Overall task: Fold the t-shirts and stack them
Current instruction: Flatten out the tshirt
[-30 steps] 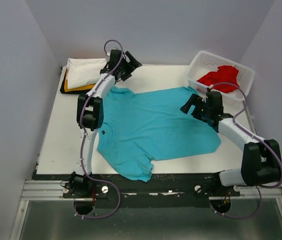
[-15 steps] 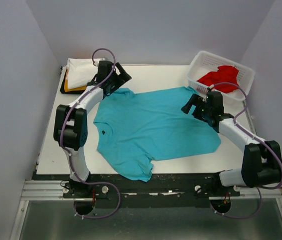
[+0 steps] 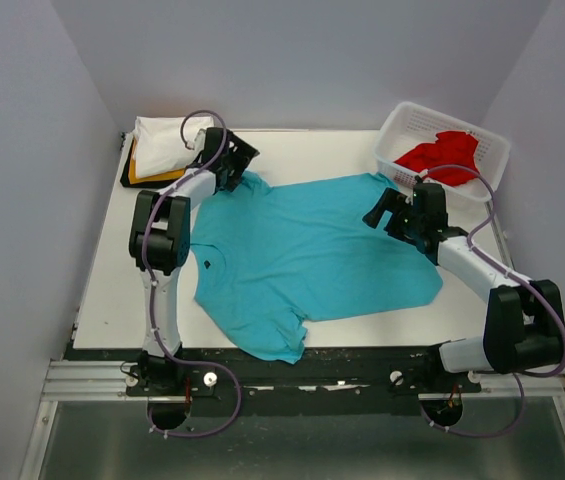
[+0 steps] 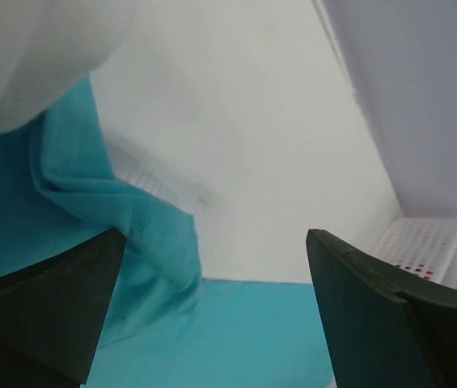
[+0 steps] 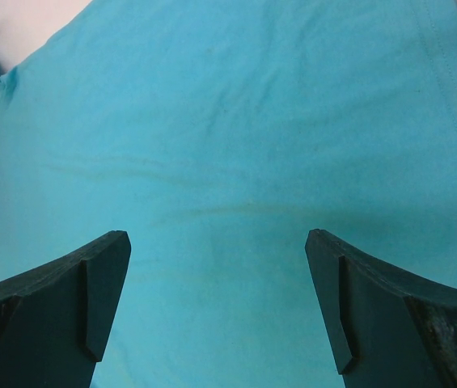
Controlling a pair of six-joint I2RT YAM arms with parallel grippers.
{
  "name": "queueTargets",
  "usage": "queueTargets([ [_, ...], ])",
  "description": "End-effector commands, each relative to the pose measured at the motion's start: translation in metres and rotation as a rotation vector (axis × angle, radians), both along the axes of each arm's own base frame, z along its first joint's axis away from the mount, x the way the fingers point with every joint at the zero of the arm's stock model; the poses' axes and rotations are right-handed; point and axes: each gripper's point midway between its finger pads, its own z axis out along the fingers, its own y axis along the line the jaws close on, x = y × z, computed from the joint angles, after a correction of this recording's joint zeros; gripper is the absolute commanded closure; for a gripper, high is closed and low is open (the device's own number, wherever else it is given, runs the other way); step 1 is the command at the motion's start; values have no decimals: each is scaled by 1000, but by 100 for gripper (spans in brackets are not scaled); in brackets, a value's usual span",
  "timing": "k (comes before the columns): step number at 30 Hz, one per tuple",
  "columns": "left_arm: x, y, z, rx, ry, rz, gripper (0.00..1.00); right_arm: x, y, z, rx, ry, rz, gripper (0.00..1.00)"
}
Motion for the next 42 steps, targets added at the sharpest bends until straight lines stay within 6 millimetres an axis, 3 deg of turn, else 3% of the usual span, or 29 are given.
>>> queueTargets([
  [1,42,12,5,-76,-36,169,1,1,-4,-3,-23,8,-6,0],
  [4,71,9,16,-115,-58,177,1,1,-4,2,-22,-5,-7,0],
  [5,81,7,12,-135,-48,178,1,2,-5,5,-24,-11,-10,0],
  [8,111,-7,36,-189,-140,111,1,1,-5,8,-27,-16,-10,0],
  [9,115,-11,41,-202,-150,90,1,1,-6,9,-26,-23,-10,0],
  [11,118,-24,68,-196,-224,9,2,4,-9,10,-37,-38,-24,0],
  [15,91,-33,128,-81,-319,-126,1,7,-9,12,-44,-34,-27,0],
  [16,78,-34,147,-50,-340,-170,2,8,-9,13,-41,-39,-26,0],
  [18,43,-30,163,31,-316,-231,2,8,-11,11,-48,-44,-36,0],
  [19,23,-27,158,80,-279,-262,1,8,-13,9,-57,-41,-45,0],
  [20,0,-22,166,139,-267,-292,2,7,-16,5,-71,-30,-57,0],
  [24,-99,1,120,320,-49,-355,2,5,-29,-9,-122,6,-111,0],
  [26,-150,9,75,330,55,-380,2,7,-35,-16,-151,25,-136,0],
  [30,-201,4,37,244,88,-447,1,27,-40,-27,-183,53,-172,0],
  [32,-212,2,16,219,147,-462,2,41,-34,-33,-175,70,-158,0],
  [35,-205,9,1,261,208,-447,2,54,-30,-45,-159,96,-164,0],
  [42,-182,28,-19,287,350,-400,2,48,-38,-67,-177,142,-214,0],
])
